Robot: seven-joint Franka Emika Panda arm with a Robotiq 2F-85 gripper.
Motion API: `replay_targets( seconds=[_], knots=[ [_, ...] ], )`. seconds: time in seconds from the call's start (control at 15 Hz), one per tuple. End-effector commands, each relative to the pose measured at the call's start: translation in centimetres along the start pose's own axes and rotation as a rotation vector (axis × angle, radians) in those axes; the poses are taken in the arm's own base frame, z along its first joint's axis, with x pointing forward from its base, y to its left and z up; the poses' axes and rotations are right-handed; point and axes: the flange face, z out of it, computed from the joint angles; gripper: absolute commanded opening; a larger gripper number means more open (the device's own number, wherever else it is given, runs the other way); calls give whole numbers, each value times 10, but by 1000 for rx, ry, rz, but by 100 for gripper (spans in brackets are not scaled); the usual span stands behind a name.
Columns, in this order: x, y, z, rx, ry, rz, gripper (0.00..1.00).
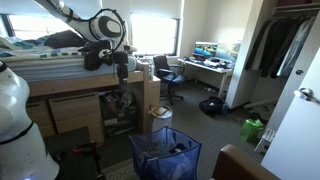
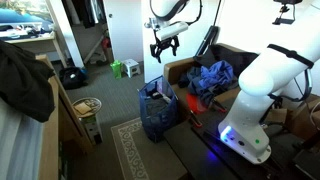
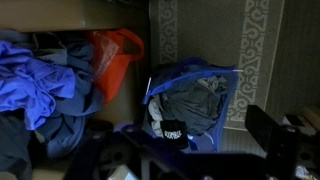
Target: Put the brown clothing on the bed in the laundry hamper
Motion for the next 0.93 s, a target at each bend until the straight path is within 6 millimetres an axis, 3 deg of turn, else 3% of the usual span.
replay_targets(
  seconds=[0.0,0.47,0.87],
  knots=[
    [0,0,0,0,-1,0,100],
    [2,-5,-1,11,18,-15,100],
    [19,-74,-26,109,212,-189,100]
  ],
)
